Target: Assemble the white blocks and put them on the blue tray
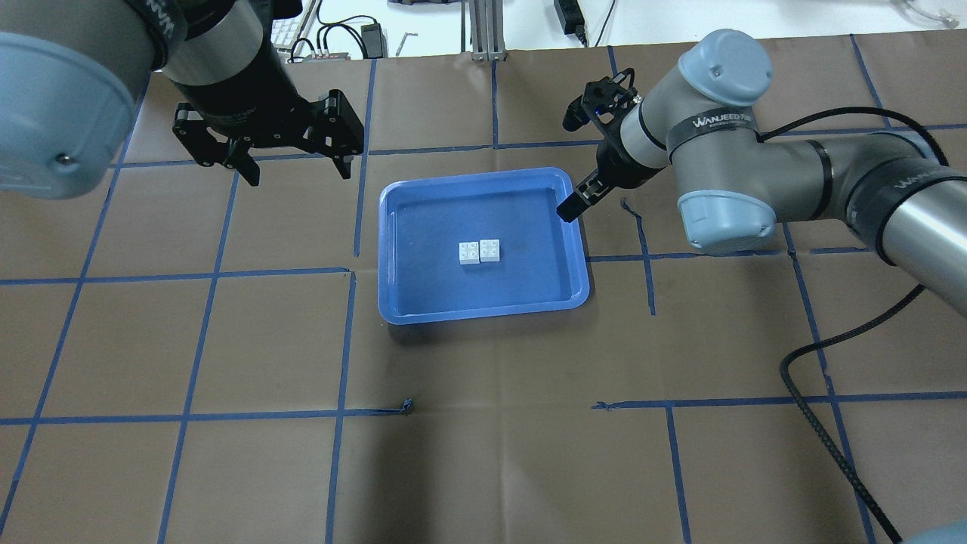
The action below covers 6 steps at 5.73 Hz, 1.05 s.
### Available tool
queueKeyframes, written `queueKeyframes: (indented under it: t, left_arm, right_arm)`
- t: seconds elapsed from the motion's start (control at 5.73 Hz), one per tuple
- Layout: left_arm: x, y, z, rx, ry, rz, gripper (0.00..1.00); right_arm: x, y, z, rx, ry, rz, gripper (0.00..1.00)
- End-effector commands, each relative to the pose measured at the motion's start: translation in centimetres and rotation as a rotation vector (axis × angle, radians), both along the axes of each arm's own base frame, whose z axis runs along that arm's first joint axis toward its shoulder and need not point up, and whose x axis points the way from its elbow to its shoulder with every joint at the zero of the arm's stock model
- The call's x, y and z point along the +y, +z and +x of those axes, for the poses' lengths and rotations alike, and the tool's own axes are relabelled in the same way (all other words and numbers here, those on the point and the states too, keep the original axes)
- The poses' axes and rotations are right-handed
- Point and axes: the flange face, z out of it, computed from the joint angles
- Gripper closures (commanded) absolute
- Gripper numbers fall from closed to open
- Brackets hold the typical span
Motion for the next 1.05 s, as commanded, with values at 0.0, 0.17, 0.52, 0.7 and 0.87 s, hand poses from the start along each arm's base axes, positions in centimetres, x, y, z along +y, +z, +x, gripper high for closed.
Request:
queueKeyframes:
  t: [0.0,0.17,0.52,0.7,0.87]
  left_arm:
    - [0.0,0.1,0.0,-0.001,0.000,-0.001,0.01]
    - [0.0,0.1,0.0,0.000,0.000,-0.001,0.01]
    - [0.0,0.1,0.0,-0.001,0.000,-0.001,0.01]
    - [0.0,0.1,0.0,-0.001,0.000,-0.001,0.01]
    - [0.0,0.1,0.0,-0.001,0.000,-0.001,0.01]
  right_arm:
    - [2.3,4.0,-1.8,0.097,-0.343,0.121,0.00]
    - [1.9,5.9,-2.3,0.105,-0.433,0.209,0.00]
    - [1.4,12.5,-3.3,0.176,-0.625,0.309,0.00]
    - [2.6,15.4,-3.7,0.200,-0.641,0.264,0.00]
    - [4.1,17.7,-3.7,0.195,-0.643,0.247,0.00]
